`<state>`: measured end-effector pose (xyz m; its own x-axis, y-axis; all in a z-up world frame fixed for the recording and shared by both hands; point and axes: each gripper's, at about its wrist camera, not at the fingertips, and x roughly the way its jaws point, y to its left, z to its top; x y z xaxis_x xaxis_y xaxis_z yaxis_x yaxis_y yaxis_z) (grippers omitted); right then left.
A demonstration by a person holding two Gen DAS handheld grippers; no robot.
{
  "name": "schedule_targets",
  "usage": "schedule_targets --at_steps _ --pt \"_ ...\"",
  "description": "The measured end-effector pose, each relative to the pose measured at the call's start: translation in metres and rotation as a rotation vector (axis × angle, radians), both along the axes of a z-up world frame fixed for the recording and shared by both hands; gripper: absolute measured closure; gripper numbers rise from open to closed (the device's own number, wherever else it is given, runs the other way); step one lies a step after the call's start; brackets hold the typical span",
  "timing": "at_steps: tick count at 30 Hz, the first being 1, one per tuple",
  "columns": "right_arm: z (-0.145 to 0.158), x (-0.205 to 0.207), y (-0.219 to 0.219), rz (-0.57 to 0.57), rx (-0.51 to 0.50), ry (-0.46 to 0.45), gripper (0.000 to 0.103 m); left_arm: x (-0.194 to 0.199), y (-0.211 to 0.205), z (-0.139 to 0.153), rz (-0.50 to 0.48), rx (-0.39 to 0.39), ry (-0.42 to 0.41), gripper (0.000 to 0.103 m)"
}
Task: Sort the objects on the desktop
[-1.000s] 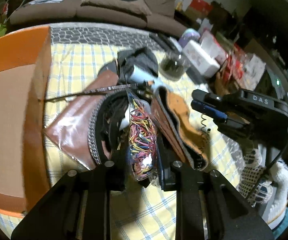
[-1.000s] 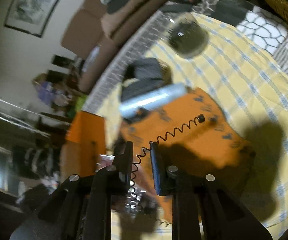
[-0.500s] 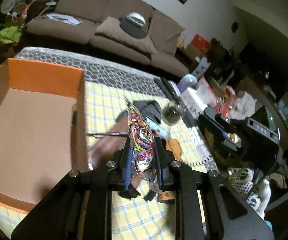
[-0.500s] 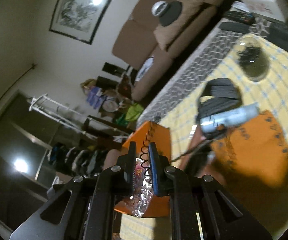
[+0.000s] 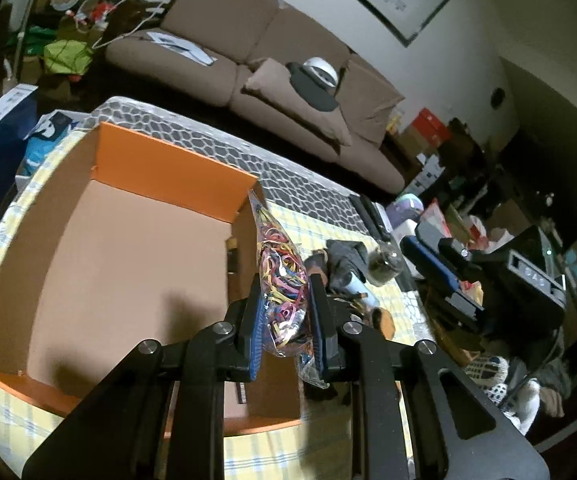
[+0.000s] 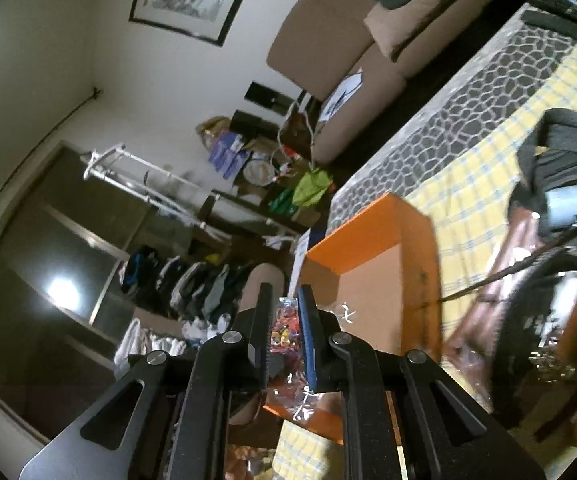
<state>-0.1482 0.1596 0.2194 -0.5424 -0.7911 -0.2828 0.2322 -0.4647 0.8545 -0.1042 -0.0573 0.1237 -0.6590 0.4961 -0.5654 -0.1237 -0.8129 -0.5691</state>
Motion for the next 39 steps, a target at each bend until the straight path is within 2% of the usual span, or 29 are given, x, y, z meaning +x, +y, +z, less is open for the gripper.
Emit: schedule_targets --at_steps 2,4,6,12,14,16,17,24,34,39 --pt "0.0 -0.003 -0.008 -0.015 0.117 -0.025 0.088 -0.002 -0.009 -0.003 0.007 0.001 -0.012 0.085" --pt "-0.003 -0.003 -0.012 -0.049 0.284 -0.041 0.072 -0.003 -0.014 -0.006 0.008 0.004 -0.021 0.085" --pt "-0.011 -0.004 -0.009 -0.085 0.408 -0.069 0.069 -0.003 -0.016 -0.007 0.004 0.003 -0.028 0.085" --pt "-0.036 -0.004 0.022 -0.141 0.595 -0.142 0.065 -0.003 -0.014 -0.005 -0.015 -0.007 -0.027 0.085" --pt "-0.042 0.0 0.03 -0.142 0.638 -0.139 0.059 -0.004 -0.013 -0.005 -0.018 -0.016 -0.025 0.085" --pt "-0.045 0.002 0.03 -0.133 0.695 -0.124 0.046 -0.003 -0.013 -0.005 -0.018 -0.017 -0.027 0.085" --pt "-0.046 0.005 0.029 -0.125 0.724 -0.116 0.044 -0.003 -0.013 -0.006 -0.017 -0.017 -0.029 0.085" --pt "-0.058 0.019 0.002 -0.023 0.917 -0.039 0.043 -0.005 -0.008 -0.007 -0.022 -0.028 -0.031 0.085" --pt "-0.092 0.017 -0.072 0.104 1.217 0.103 0.044 -0.005 -0.006 -0.011 -0.022 -0.039 -0.042 0.085" --pt "-0.105 0.013 -0.08 0.145 1.275 0.111 0.053 -0.007 -0.013 -0.013 -0.015 -0.03 -0.049 0.085"
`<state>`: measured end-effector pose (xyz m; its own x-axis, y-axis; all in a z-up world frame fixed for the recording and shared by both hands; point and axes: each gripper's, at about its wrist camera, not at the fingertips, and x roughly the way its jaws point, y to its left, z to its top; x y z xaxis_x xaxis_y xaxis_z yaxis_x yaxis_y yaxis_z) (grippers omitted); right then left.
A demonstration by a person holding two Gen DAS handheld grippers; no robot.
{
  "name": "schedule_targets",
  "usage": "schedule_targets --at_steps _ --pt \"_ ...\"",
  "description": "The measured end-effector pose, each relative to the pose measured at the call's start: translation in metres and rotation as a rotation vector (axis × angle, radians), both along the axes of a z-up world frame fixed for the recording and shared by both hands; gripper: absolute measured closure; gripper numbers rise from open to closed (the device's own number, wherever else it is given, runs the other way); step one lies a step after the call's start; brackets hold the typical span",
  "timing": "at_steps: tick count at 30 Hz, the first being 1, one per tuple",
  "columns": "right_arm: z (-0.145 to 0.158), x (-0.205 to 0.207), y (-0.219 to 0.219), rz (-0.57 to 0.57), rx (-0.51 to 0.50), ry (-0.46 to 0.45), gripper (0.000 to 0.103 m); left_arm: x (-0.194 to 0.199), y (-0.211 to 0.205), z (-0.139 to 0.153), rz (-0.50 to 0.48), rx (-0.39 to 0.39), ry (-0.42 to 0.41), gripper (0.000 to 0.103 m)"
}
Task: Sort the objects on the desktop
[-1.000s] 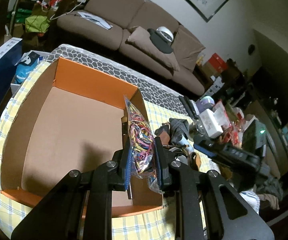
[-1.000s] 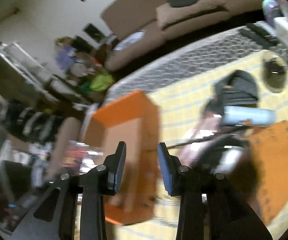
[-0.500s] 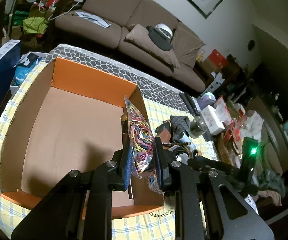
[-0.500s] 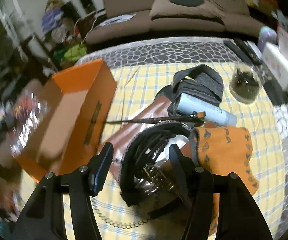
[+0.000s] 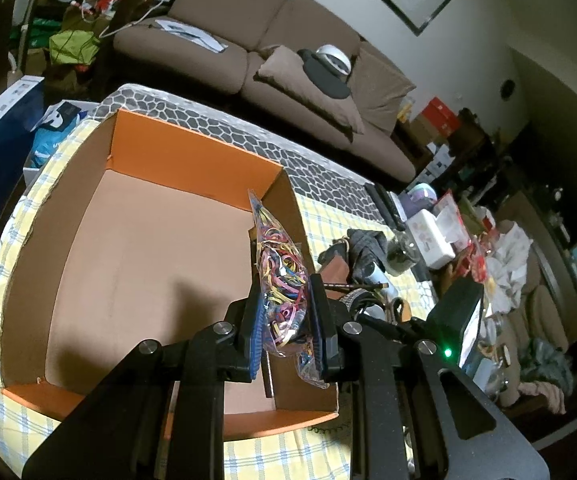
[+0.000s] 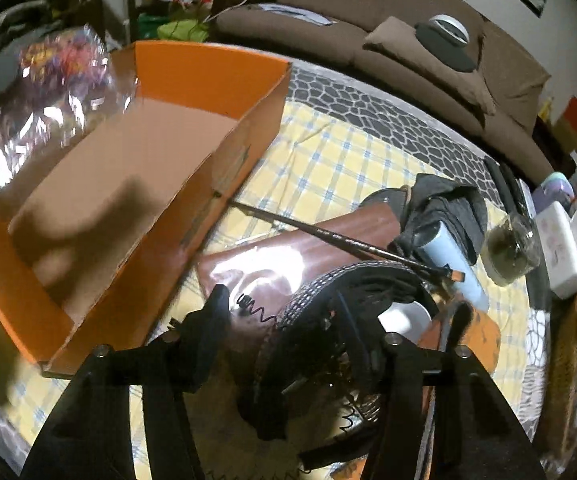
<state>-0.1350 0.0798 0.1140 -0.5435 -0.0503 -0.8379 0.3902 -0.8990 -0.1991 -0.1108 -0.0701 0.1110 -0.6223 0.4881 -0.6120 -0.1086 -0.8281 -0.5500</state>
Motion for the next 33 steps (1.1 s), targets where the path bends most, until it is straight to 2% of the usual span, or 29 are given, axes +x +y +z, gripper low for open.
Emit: schedule_targets --at_steps 8,9,12,14,15,22,24,28,33 --pt "-0.014 0.003 -0.011 0.043 0.082 -0.003 0.055 -0.002 -0.006 -0.003 0.0 0.005 -0.016 0.085" --pt "-0.017 0.002 -0.011 0.042 0.087 -0.006 0.058 -0.003 -0.007 -0.003 0.002 0.006 -0.018 0.085" --pt "-0.021 -0.003 -0.009 0.016 0.101 -0.005 0.08 -0.003 -0.009 -0.004 0.004 0.005 -0.022 0.085" --pt "-0.017 -0.006 -0.003 -0.008 0.063 -0.01 0.084 -0.003 -0.01 -0.005 0.006 0.005 -0.024 0.085" --pt "-0.013 -0.008 0.001 -0.021 0.037 -0.008 0.087 -0.003 -0.01 -0.005 0.007 0.006 -0.024 0.085" --pt "0.038 -0.001 0.029 -0.077 -0.145 0.08 0.088 -0.003 -0.014 -0.004 0.01 0.015 -0.021 0.085" --pt "0.053 0.004 0.032 -0.085 -0.151 0.114 0.088 -0.003 -0.016 -0.004 0.012 0.019 -0.021 0.085" --pt "0.079 0.016 0.03 -0.084 -0.101 0.206 0.095 -0.001 -0.022 -0.002 0.022 0.022 -0.017 0.085" --pt "0.1 0.024 0.035 -0.097 -0.161 0.239 0.095 0.001 -0.029 -0.001 0.034 0.028 -0.016 0.085"
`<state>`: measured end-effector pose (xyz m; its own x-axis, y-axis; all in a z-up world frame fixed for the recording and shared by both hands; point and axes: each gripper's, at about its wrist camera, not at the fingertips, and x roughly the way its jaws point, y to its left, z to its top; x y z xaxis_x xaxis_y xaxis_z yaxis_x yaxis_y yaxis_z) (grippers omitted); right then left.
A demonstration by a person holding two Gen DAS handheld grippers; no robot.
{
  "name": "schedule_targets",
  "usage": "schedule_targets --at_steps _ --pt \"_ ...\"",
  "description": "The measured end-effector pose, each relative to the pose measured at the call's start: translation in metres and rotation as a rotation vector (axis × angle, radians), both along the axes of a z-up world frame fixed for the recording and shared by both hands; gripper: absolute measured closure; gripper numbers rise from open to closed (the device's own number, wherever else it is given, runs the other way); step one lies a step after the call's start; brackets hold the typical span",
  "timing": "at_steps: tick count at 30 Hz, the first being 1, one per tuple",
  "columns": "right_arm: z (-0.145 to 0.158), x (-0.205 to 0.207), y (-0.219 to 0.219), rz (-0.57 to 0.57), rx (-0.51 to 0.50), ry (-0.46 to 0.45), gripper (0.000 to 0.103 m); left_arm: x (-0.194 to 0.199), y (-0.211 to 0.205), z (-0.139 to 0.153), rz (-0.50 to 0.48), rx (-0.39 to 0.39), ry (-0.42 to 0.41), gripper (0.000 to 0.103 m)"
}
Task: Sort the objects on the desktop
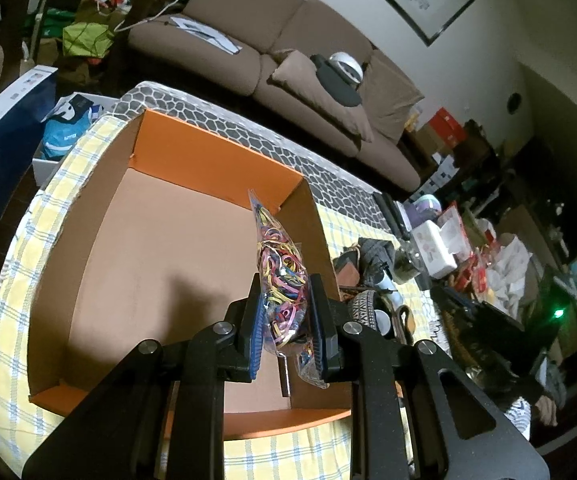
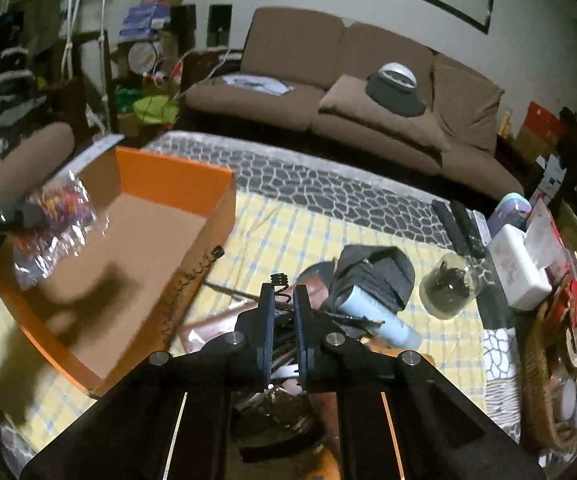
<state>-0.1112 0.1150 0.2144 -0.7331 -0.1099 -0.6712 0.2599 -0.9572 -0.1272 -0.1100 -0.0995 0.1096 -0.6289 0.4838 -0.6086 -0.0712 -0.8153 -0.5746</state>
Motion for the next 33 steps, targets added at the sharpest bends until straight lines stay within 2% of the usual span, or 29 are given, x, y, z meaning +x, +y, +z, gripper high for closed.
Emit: schedule_targets --at_steps 5,10,23,26,30,33 --pt "0.009 -0.001 -0.005 0.017 -0.092 -0.003 0.094 0.001 -0.008 0.0 0.015 0.0 -0.001 0.085" --pt "0.027 -0.002 -0.008 0.043 -0.237 -0.001 0.095 0.002 -0.016 -0.002 0.025 0.003 -0.004 0.085" --pt "0.091 0.017 -0.02 0.085 -0.363 0.116 0.096 0.003 -0.024 0.001 0.031 0.027 0.01 0.085" --pt "0.105 0.022 -0.021 0.098 -0.422 0.134 0.097 0.005 -0.025 0.003 0.029 0.033 0.015 0.085" --pt "0.105 0.02 -0.025 0.113 -0.472 0.115 0.097 0.008 -0.027 0.003 0.031 0.03 0.017 0.085" --pt "0.093 0.013 -0.04 0.125 -0.45 0.068 0.097 0.008 -0.03 0.002 0.037 0.031 0.01 0.085"
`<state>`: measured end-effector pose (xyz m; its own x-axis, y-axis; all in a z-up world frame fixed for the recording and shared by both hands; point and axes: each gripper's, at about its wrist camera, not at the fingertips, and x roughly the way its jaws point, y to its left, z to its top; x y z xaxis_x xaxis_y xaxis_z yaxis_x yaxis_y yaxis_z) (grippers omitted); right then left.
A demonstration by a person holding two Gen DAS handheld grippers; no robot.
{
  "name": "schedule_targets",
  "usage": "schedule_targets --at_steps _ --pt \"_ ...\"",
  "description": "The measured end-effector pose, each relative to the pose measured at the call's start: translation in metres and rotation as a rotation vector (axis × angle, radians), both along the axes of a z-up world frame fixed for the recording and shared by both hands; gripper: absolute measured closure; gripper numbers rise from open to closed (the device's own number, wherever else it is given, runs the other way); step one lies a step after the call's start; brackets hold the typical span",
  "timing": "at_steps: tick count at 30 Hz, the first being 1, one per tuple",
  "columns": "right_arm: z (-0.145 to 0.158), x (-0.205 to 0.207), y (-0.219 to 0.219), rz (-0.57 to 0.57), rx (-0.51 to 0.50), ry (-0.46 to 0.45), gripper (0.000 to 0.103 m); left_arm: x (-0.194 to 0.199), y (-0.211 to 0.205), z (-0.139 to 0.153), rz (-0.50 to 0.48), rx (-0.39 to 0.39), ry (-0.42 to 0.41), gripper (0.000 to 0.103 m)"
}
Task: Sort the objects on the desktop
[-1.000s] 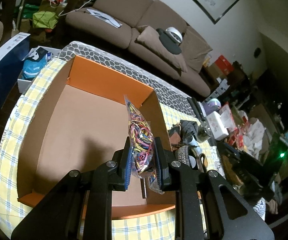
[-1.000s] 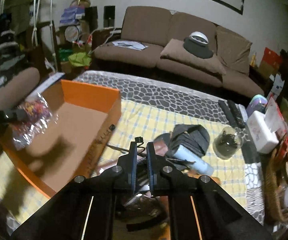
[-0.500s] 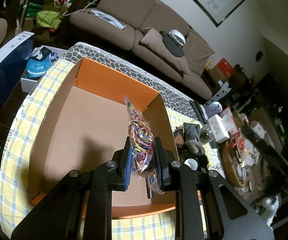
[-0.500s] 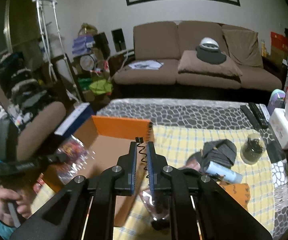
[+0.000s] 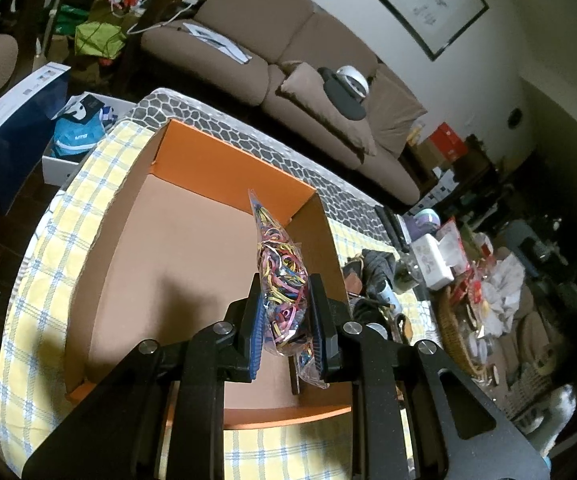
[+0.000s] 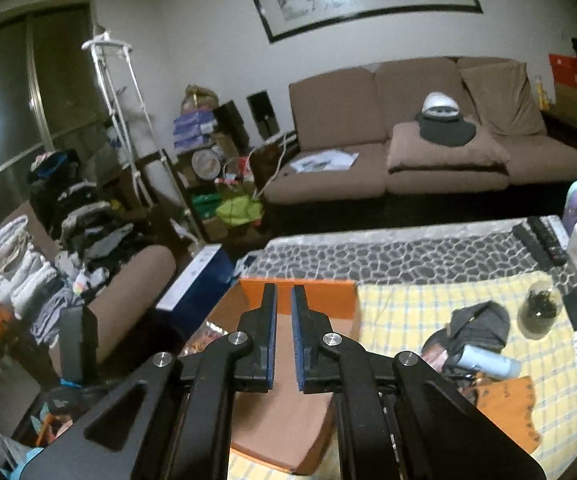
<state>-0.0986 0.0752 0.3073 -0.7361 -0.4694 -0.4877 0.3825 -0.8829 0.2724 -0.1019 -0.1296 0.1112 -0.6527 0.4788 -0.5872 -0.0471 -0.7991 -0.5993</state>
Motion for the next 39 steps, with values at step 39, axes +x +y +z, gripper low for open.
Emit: schedule_targets --at_steps 39 --pt "-0.142 -0.02 0.053 -0.049 0.545 -0.324 0.062 -0.012 0.051 -0.012 -0.113 -0.054 -0.04 0.085"
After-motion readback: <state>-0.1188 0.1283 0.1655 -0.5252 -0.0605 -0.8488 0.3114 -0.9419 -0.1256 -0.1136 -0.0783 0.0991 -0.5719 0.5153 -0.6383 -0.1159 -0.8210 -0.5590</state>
